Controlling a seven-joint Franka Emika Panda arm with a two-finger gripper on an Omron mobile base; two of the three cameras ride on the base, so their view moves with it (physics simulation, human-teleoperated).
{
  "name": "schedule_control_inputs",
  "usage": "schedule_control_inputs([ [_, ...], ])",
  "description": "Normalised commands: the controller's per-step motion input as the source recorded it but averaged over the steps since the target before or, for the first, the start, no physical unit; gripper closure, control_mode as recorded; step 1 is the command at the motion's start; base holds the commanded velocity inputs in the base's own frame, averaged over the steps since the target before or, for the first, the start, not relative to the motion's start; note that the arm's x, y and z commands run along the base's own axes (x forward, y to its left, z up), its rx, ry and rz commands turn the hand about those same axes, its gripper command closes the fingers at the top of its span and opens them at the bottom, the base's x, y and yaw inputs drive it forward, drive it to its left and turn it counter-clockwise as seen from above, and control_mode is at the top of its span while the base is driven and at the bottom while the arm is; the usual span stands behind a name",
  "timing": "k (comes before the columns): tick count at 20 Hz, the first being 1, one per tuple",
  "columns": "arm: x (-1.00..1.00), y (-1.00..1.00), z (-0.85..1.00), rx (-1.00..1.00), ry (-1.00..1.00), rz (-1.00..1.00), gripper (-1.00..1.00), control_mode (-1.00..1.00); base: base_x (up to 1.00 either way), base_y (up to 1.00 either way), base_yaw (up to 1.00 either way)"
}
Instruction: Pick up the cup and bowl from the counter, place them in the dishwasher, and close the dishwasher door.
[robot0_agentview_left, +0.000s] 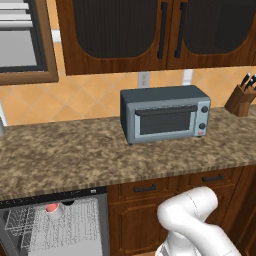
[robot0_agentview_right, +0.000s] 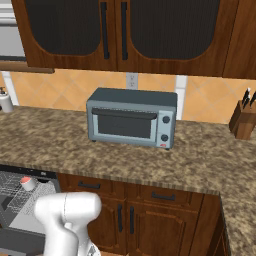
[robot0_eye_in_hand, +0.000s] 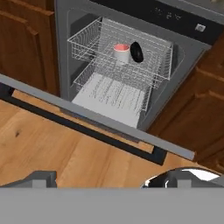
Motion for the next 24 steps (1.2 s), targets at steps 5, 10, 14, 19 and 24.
schedule_control_inputs([
  [5,0.18,0.22,-1.00,0.19,0.09,0.14,-1.00,-1.00,0.00,0.00,0.00],
  [10,0.10,-0.01,-1.00,0.02,-0.08,0.06,-1.00,-1.00,0.00,0.00,0.00],
  [14,0.22,0.26,-0.98,0.01,-0.10,0.01,-1.00,-1.00,0.00,0.00,0.00],
  [19,0.62,0.16,-1.00,0.10,-0.13,0.00,-1.00,-1.00,0.00,0.00,0.00],
  [24,0.94,0.12,-0.67,0.05,-0.35,-0.01,-1.00,-1.00,0.00,0.00,0.00],
])
